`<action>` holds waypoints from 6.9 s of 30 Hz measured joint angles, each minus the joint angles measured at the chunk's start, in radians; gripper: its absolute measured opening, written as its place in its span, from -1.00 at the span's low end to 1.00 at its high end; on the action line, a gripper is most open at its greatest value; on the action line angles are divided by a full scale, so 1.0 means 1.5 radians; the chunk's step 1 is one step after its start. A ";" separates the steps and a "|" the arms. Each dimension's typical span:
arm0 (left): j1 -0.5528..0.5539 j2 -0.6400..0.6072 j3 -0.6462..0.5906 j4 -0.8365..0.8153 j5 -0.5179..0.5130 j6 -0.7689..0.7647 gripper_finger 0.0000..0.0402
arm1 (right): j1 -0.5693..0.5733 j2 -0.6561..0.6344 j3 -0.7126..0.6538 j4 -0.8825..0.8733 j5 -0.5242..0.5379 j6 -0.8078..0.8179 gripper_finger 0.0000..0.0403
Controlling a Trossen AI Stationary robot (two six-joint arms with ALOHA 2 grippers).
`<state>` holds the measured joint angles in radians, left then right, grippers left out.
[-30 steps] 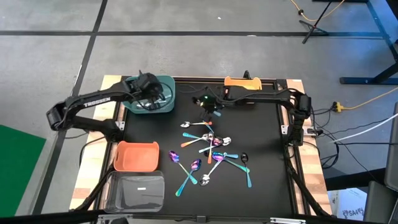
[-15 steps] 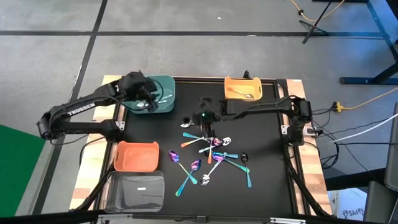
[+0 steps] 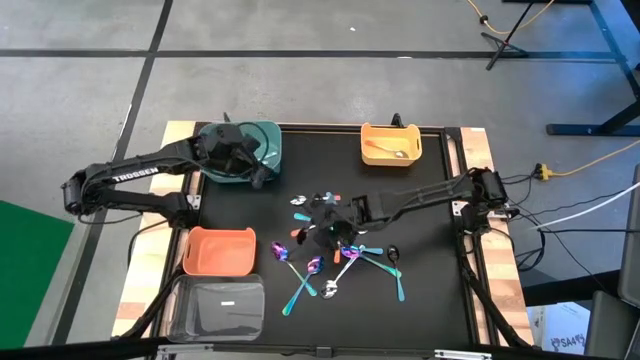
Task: Sort silverware by color (type)
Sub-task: Put the light blue spoon into the orange bin
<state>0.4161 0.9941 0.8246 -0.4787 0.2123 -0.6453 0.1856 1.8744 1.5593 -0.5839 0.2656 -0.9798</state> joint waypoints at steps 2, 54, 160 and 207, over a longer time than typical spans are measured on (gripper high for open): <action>-0.021 0.009 0.000 0.010 0.000 -0.046 -0.43 | 0.017 0.000 0.000 0.024 0.033 -0.036 -1.00; -0.250 0.132 0.000 0.259 -0.089 -0.280 -0.43 | 0.051 -0.001 0.000 0.227 0.025 -0.176 -1.00; -0.300 0.131 0.000 0.241 -0.008 -0.261 -1.00 | 0.051 0.000 0.000 0.233 -0.009 -0.171 -0.93; -0.242 -0.022 0.000 -0.120 0.108 0.033 -1.00 | 0.062 -0.114 0.000 -0.053 0.212 0.223 -0.51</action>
<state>0.0535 0.9615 0.8242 -0.6585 0.3749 -0.5958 0.2790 1.7027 1.5593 -0.6633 0.5835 -0.6448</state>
